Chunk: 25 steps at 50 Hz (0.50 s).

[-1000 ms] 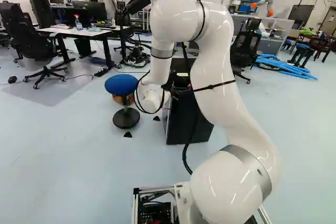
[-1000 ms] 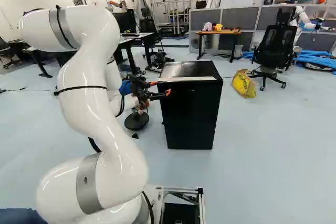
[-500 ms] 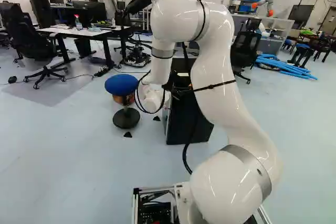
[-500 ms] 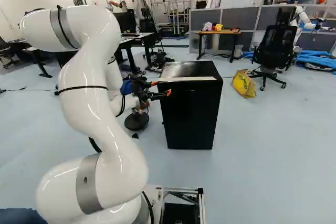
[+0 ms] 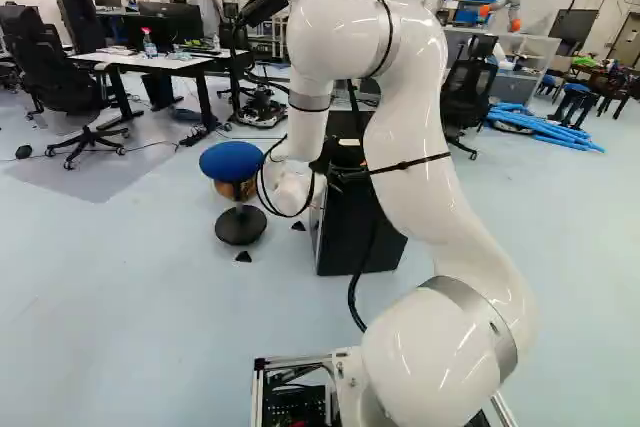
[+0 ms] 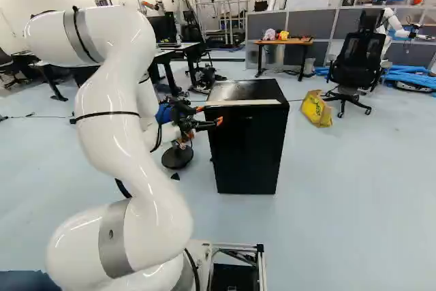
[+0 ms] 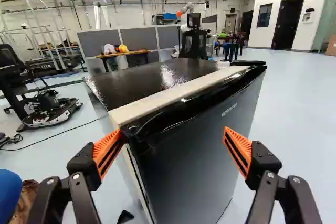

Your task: Grab a drink from the fridge

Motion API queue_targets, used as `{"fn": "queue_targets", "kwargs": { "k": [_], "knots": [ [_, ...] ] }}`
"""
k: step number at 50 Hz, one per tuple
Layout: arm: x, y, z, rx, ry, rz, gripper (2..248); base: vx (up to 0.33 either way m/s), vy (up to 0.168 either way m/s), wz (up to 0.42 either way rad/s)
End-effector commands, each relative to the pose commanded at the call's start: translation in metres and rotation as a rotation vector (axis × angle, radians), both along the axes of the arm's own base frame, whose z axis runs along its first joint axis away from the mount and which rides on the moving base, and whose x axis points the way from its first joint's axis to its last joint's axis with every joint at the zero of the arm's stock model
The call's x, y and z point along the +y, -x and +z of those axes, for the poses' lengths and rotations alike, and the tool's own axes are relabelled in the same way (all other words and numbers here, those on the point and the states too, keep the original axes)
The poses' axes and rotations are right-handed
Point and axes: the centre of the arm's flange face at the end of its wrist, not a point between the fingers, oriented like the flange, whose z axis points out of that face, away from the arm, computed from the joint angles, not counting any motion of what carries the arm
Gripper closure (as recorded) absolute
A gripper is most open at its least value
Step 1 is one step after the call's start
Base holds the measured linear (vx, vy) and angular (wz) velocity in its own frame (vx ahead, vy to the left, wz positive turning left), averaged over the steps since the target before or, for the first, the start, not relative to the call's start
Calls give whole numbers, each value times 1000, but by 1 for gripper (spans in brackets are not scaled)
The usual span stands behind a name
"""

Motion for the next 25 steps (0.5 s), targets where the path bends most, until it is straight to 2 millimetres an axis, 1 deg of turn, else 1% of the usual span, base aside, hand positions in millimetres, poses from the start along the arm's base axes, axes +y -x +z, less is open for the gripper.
{"fn": "queue_targets", "kwargs": {
  "k": [25],
  "knots": [
    [-5, 13, 1, 13, 0, -49, 3, 0, 0, 0]
  ]
}}
